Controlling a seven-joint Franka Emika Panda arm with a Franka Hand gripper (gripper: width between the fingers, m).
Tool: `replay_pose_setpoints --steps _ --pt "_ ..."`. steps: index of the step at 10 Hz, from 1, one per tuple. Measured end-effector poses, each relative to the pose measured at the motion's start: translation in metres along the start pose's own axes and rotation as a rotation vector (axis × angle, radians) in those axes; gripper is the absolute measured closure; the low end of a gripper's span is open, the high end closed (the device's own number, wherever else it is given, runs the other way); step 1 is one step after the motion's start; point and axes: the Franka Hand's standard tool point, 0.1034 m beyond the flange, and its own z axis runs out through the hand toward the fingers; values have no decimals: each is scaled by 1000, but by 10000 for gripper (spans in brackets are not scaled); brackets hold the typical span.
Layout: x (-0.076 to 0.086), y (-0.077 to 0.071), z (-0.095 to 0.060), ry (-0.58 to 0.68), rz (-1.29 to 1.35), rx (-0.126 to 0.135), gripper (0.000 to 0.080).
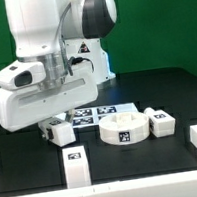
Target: Assemble stool
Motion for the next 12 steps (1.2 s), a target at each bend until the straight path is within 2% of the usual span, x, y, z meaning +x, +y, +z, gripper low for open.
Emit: replay_pose_setpoints --steps 3,4,5,7,8,10,11,12 --pt "-2 1 1 -2 1 2 471" --pt "-1 0 0 -3 6 3 292" --pt "8 -3 -11 -6 34 9 178" --pt "35 -5 -39 -11 75 24 159" --pt "61 -2 -60 -23 104 47 151" --pt "97 5 -83 -68 212 93 150" --pt "105 10 -83 -54 194 86 150" --pt "103 9 -82 -58 196 89 150"
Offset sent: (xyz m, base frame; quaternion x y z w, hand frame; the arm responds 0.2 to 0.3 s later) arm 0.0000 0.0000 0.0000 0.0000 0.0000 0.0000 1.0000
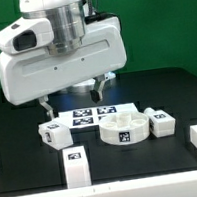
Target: Assemble stool
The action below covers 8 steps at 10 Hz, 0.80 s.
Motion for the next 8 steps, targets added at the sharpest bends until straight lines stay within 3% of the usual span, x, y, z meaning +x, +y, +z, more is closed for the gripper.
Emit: replay_pose_setpoints --steps 2,3,5,6,8 --pt "1 -2 2 3 5 -3 150" --pt "0 -16 12 26 4 -19 150" --pt "-19 -30 37 43 -9 -34 150" --pt "-30 -35 47 36 0 -29 150" --pt "-37 -46 60 23 -3 -23 150"
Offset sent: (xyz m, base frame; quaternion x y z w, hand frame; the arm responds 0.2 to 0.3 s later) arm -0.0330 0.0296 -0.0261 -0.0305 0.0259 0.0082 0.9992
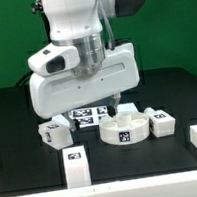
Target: Assemble stool
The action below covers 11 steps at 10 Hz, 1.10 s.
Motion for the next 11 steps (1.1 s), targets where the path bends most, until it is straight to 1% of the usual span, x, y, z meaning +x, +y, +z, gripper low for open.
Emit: replay_pose_setpoints --steps 2,3,5,7,8,10,11 --pt "2 -10 4 -7 7 5 150" --pt "2 -11 6 -8 2 5 150" --pt "-2 -10 18 -16 4 6 150" --pt "-1 -18 29 -28 16 11 150" --pt "0 -18 30 -29 15 11 150" --pt "-3 -12 32 -28 2 10 150" --pt "-3 -13 32 -28 -1 11 177"
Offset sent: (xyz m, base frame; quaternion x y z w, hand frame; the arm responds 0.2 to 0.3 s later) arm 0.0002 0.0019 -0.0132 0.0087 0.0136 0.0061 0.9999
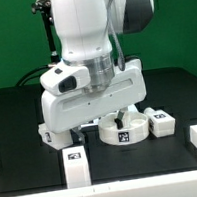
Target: Assemble stool
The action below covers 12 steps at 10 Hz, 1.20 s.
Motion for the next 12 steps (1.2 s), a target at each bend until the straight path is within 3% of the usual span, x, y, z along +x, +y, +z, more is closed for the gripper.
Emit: replay_pose_setpoints --steps 1,3,5,7,9,12 --pt "0 0 0 0 0 0 177" --pt "0 0 0 1 0 0 482" --pt "7 0 -4 -6 16 6 482" --pt "42 10 -22 -45 70 40 482" --pt "85 0 -41 -55 138 37 482" --pt "85 -1 -40 -54 134 37 481"
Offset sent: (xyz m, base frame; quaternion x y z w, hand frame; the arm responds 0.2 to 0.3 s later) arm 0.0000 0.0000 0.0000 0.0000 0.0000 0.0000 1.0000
